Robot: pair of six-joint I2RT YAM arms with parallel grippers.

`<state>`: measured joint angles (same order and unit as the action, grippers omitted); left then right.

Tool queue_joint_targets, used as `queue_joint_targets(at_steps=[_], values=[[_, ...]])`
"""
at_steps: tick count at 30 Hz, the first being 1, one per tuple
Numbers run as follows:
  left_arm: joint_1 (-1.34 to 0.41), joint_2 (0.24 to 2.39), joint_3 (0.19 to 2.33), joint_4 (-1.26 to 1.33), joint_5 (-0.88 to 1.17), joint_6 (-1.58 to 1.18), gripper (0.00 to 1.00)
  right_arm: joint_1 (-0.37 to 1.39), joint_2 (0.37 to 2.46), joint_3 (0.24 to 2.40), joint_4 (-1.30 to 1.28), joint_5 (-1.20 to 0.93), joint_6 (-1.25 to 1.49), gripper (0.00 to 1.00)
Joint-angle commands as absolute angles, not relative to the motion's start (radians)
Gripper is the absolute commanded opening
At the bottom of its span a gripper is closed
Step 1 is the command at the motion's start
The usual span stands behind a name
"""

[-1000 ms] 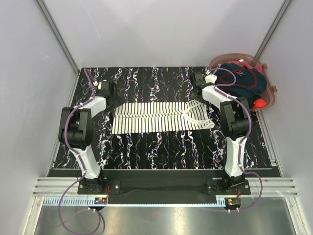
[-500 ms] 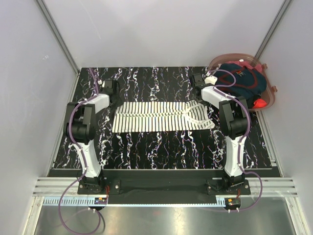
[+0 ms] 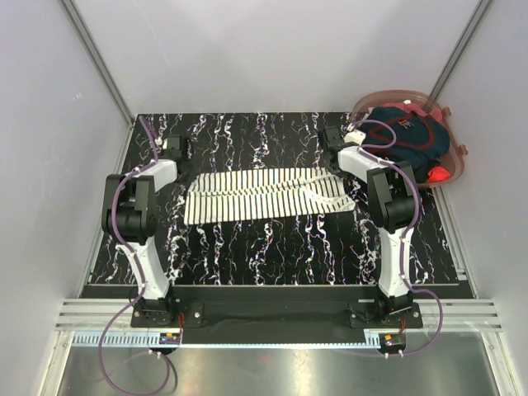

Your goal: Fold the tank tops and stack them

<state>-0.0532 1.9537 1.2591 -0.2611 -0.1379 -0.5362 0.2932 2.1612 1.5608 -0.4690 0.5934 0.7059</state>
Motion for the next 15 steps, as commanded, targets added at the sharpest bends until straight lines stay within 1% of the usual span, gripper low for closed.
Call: queue_joint_targets(at_steps=[1,3,4,7,8,12,14,15], values=[[-0.019,1.876,1.203,-0.23,-0.135,-0.549,0.0,0.293,2.168,1.601,-0.471,0.663,0.724,0.08],[-0.005,1.868,1.187,-0.224,-0.118,-0.552,0.0,0.293,2.164,1.603,-0.468,0.66,0.724,0.08],[-0.002,1.864,1.183,-0.222,-0.115,-0.552,0.0,0.293,2.166,1.608,-0.468,0.647,0.723,0.14],[0.0,1.849,1.175,-0.221,-0.107,-0.548,0.0,0.295,2.16,1.624,-0.453,0.605,0.681,0.46],[0.0,1.844,1.167,-0.218,-0.1,-0.549,0.0,0.295,2.152,1.618,-0.44,0.592,0.67,0.5],[0.0,1.827,1.143,-0.206,-0.075,-0.56,0.0,0.298,2.079,1.601,-0.388,0.525,0.631,0.53],[0.0,1.795,1.1,-0.189,-0.08,-0.578,0.0,0.314,2.031,1.585,-0.38,0.486,0.611,0.58],[-0.002,1.781,1.082,-0.178,-0.089,-0.586,0.0,0.324,2.017,1.577,-0.382,0.477,0.609,0.59]])
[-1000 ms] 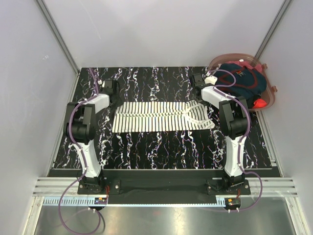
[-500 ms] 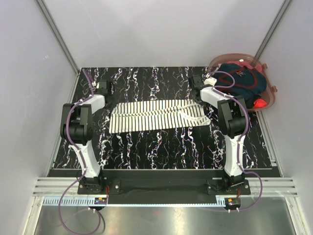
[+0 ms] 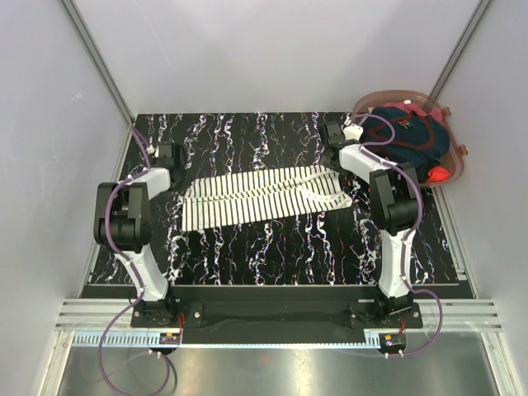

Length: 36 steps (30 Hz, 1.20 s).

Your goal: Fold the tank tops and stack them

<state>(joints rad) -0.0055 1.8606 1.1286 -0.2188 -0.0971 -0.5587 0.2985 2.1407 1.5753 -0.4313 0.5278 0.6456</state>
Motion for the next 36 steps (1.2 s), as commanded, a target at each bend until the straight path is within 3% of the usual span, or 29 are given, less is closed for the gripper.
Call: queue_joint_targets(at_steps=[1,5,17,26,29,30,33,34,36], values=[[-0.002,1.748,1.042,-0.166,-0.094,-0.597,0.0,0.333,2.002,1.569,-0.387,0.454,0.609,0.6],[0.0,1.649,0.935,-0.134,-0.113,-0.666,0.0,0.391,1.939,1.502,-0.434,0.396,0.646,0.65],[0.0,1.493,0.79,-0.115,-0.143,-0.739,0.02,0.511,1.72,1.166,-0.45,0.305,0.69,0.59],[-0.006,1.482,0.764,-0.089,-0.138,-0.738,0.02,0.511,1.759,1.092,-0.37,0.288,0.704,0.52],[-0.012,1.477,0.755,-0.087,-0.147,-0.738,0.02,0.502,1.793,1.118,-0.359,0.307,0.703,0.43],[-0.015,1.474,0.749,-0.089,-0.149,-0.739,0.01,0.497,1.804,1.126,-0.348,0.304,0.698,0.28],[-0.055,1.47,0.744,-0.103,-0.185,-0.749,0.01,0.456,1.859,1.17,-0.341,0.272,0.69,0.15],[-0.098,1.463,0.745,-0.107,-0.202,-0.752,0.01,0.445,1.877,1.183,-0.338,0.252,0.689,0.04],[-0.138,1.46,0.746,-0.133,-0.247,-0.775,0.01,0.404,1.92,1.222,-0.327,0.221,0.687,0.0]])
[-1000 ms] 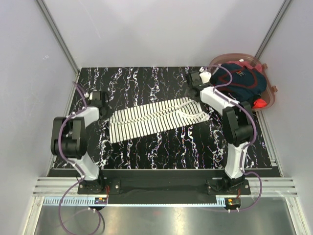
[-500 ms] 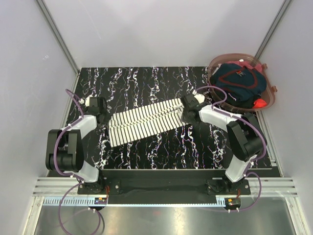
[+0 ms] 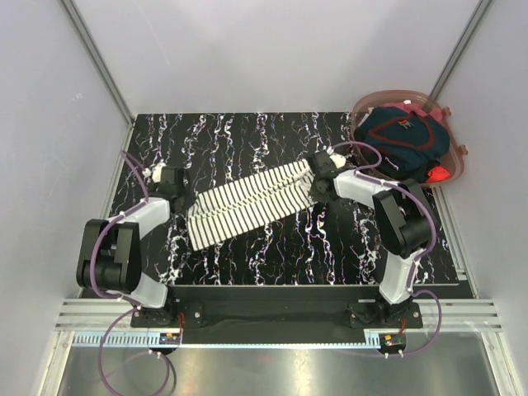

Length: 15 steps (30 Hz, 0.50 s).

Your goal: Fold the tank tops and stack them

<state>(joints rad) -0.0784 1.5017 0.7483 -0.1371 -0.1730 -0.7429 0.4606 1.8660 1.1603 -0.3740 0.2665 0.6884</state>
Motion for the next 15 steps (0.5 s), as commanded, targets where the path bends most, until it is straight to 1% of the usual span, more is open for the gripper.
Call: queue_joint_targets(at_steps=[1,3,6,7,9,10,12,13,15], values=[[-0.165,1.459,0.736,-0.133,-0.247,-0.782,0.0,0.388,1.933,1.239,-0.327,0.218,0.684,0.0],[-0.192,1.447,0.713,-0.132,-0.248,-0.807,0.01,0.356,1.974,1.302,-0.33,0.198,0.677,0.0],[-0.258,1.422,0.689,-0.147,-0.297,-0.839,0.0,0.333,2.061,1.452,-0.377,0.201,0.657,0.0],[-0.29,1.402,0.666,-0.147,-0.302,-0.862,0.0,0.327,2.116,1.548,-0.4,0.207,0.641,0.0],[-0.328,1.367,0.62,-0.138,-0.305,-0.885,0.01,0.324,2.173,1.642,-0.436,0.183,0.614,0.0],[-0.374,1.358,0.606,-0.135,-0.307,-0.899,0.01,0.324,2.203,1.736,-0.446,0.173,0.611,0.0],[-0.429,1.336,0.575,-0.144,-0.331,-0.939,0.01,0.324,2.298,1.83,-0.477,0.128,0.606,0.0],[-0.489,1.329,0.568,-0.149,-0.342,-0.974,0.01,0.322,2.36,1.921,-0.486,0.109,0.606,0.01],[-0.588,1.31,0.542,-0.158,-0.367,-1.035,0.01,0.322,2.419,2.05,-0.497,0.036,0.592,0.01]])
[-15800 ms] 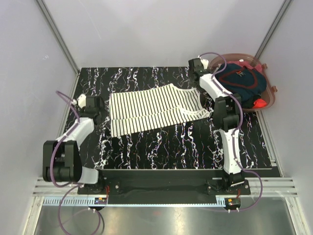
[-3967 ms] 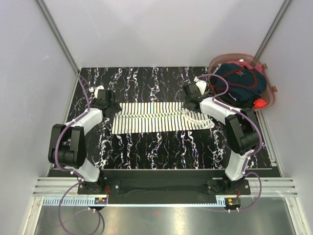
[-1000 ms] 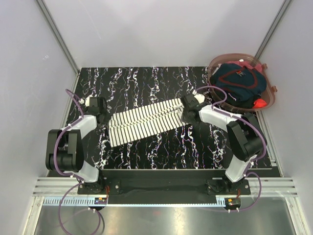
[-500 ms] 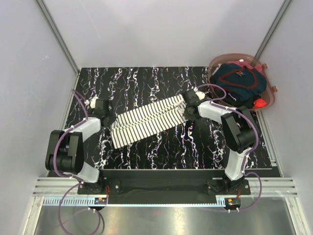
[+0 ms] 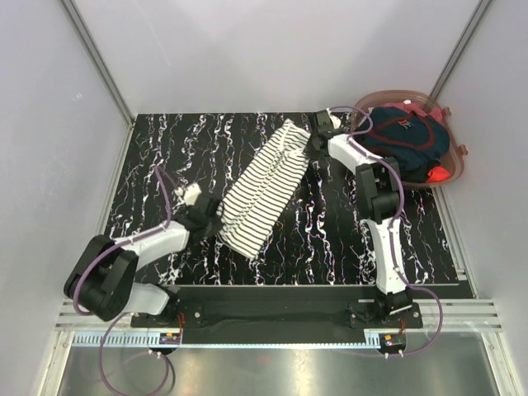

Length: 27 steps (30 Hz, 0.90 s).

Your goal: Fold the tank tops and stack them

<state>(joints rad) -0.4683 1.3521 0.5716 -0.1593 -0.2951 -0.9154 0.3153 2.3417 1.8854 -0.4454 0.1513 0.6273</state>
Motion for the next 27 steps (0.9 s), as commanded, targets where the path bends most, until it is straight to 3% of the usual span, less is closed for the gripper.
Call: queue_joint_targets(at_steps=[1,4,6,8,9,13,18,27], values=[[-0.627,1.305,0.534,-0.167,-0.38,-1.061,0.01,0.322,2.472,2.093,-0.505,0.017,0.588,0.03],[-0.76,1.293,0.529,-0.231,-0.451,-1.162,0.12,0.322,2.529,2.212,-0.554,0.003,0.568,0.23],[-0.823,1.278,0.531,-0.31,-0.517,-1.204,0.5,0.322,2.523,2.212,-0.54,0.003,0.542,0.31],[-0.842,1.243,0.511,-0.336,-0.541,-1.233,0.79,0.322,2.49,2.177,-0.505,0.003,0.519,0.36],[-0.842,1.226,0.5,-0.328,-0.534,-1.224,0.82,0.321,2.478,2.146,-0.496,0.002,0.499,0.42],[-0.842,1.137,0.451,-0.281,-0.485,-1.162,0.85,0.322,2.389,2.06,-0.45,-0.025,0.466,0.53],[-0.764,1.133,0.498,-0.203,-0.342,-0.976,0.83,0.322,2.283,1.889,-0.377,-0.051,0.437,0.62],[-0.608,1.291,0.594,-0.097,-0.091,-0.819,0.64,0.314,2.207,1.732,-0.33,-0.201,0.483,0.46]])
